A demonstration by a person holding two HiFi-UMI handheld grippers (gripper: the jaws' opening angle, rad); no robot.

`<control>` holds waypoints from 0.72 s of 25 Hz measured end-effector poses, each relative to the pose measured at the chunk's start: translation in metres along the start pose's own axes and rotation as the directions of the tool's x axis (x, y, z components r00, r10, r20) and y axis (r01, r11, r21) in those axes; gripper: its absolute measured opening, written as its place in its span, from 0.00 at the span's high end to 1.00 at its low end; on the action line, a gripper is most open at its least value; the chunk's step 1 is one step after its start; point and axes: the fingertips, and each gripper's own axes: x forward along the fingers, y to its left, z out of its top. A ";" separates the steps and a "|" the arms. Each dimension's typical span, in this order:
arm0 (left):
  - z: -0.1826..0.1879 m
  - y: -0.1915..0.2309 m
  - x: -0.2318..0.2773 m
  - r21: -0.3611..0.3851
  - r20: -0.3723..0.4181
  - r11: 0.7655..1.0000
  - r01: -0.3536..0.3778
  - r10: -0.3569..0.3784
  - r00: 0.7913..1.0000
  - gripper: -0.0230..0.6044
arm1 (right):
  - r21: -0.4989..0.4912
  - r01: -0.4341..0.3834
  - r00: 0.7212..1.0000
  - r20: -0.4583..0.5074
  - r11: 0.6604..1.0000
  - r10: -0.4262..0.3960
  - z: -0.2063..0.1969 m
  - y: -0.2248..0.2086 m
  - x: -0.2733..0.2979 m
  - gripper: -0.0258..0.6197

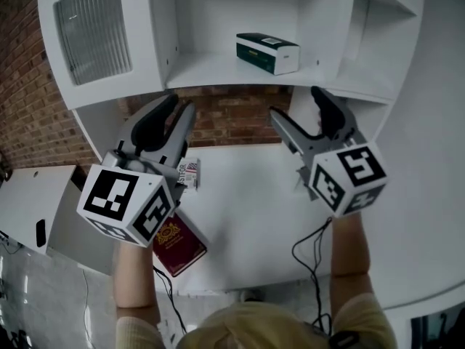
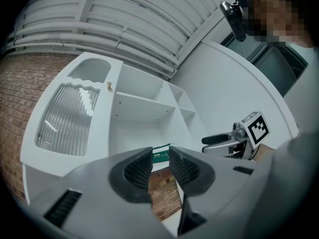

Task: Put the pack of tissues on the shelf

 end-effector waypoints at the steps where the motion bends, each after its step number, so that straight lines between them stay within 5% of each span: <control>1: -0.002 -0.002 -0.002 -0.005 -0.001 1.000 0.002 -0.003 1.000 0.80 | 0.018 0.012 1.000 0.004 1.000 -0.013 -0.002 -0.001 -0.004 0.42; 7: -0.017 -0.013 -0.009 -0.048 -0.011 0.999 0.016 -0.017 1.000 0.80 | 0.049 0.062 0.998 0.005 0.997 -0.062 -0.016 -0.001 -0.021 0.68; 18: -0.038 -0.022 -0.025 -0.063 -0.049 0.998 0.012 -0.015 0.999 0.80 | 0.115 0.110 0.994 -0.022 0.987 -0.108 -0.040 0.009 -0.041 0.85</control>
